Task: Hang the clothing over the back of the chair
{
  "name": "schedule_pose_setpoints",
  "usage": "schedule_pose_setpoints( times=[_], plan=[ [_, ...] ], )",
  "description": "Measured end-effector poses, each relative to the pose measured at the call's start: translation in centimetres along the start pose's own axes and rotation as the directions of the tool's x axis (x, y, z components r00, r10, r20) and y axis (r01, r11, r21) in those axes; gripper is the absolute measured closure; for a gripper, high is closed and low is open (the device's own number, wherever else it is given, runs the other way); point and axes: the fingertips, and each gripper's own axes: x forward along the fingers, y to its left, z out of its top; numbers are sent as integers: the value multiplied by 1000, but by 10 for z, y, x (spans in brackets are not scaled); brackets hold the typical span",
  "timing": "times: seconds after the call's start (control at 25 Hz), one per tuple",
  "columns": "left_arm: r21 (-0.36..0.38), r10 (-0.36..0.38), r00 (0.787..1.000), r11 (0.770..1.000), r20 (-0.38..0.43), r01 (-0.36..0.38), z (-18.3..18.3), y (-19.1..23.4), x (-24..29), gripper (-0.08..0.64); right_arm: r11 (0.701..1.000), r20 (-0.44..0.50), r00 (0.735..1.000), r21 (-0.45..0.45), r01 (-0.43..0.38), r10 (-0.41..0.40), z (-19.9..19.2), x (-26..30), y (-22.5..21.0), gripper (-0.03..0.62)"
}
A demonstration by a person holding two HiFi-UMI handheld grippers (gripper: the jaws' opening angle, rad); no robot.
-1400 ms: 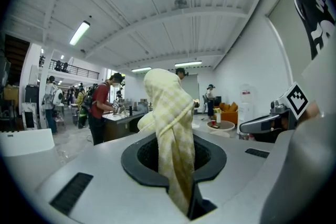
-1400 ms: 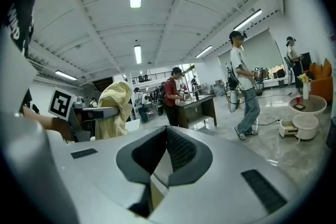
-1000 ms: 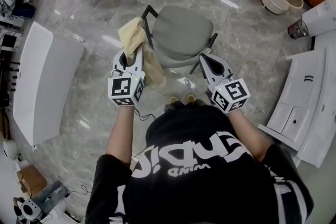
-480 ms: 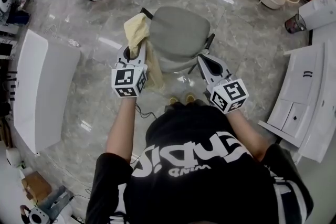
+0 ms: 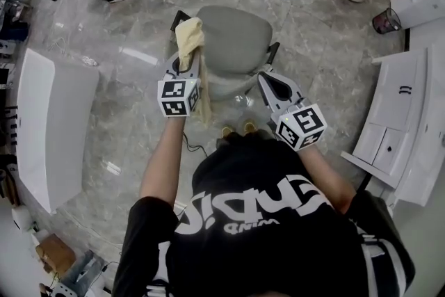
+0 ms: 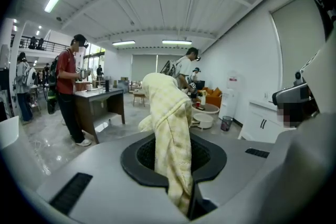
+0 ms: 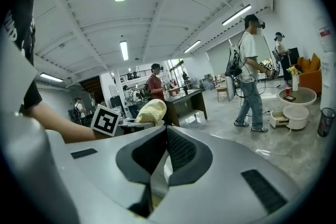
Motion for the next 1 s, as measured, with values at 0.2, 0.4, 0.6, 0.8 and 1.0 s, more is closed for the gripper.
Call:
schedule_pose_setpoints(
  times=[0.2,0.4,0.6,0.8,1.0],
  plan=[
    [-15,-24,997,1000,-73,23,-27,-5,31,491,1000,-24,1000,20,13,-12,-8,3,-7,578],
    [-32,-27,992,999,-120,24,-43,-5,46,491,999,-39,999,34,26,-25,-11,8,-13,578],
    [-17,-23,992,1000,-124,21,-45,-7,49,464,998,-43,998,44,40,-38,-14,7,-21,578],
    [0,-25,990,1000,-136,25,-48,-9,49,362,998,-49,998,46,39,-37,-16,8,-21,578],
    [8,-28,989,1000,-148,30,-53,-9,53,221,998,-50,998,43,36,-34,-16,9,-19,578]
  ],
)
